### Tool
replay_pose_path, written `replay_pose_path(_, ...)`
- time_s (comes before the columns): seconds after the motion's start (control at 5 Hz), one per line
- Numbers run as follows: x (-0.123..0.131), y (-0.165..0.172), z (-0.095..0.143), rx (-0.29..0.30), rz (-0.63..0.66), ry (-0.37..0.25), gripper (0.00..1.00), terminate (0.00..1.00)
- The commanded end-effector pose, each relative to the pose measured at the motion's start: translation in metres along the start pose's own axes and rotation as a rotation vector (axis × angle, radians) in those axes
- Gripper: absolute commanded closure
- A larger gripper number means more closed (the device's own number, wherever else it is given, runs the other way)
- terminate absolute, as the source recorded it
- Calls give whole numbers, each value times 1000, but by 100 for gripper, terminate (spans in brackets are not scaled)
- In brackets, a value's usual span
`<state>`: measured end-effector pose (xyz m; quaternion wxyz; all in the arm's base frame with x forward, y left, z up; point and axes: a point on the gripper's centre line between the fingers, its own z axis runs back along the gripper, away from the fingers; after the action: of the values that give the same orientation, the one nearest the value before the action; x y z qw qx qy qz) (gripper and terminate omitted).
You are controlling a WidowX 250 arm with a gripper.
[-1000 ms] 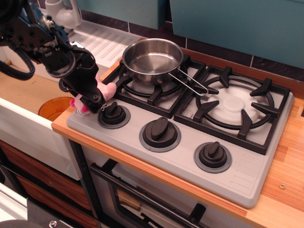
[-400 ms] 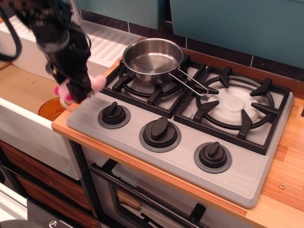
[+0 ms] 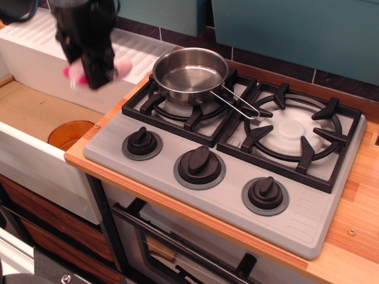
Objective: Put pan on stove and put stuffedpig in pan
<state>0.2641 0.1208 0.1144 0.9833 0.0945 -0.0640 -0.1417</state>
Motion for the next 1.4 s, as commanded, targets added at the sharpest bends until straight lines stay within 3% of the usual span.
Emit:
replay_pose_path(0.0,49,7,26,42,-2,-33,100,0)
replay_pose_path(0.6,98,-6,19,54,27,-51,100,0)
replay_pose_path(1.0,107,-11,15,40,15,-69,100,0)
replay_pose_path(1.2,107,-12,12,48,13,-81,0,0)
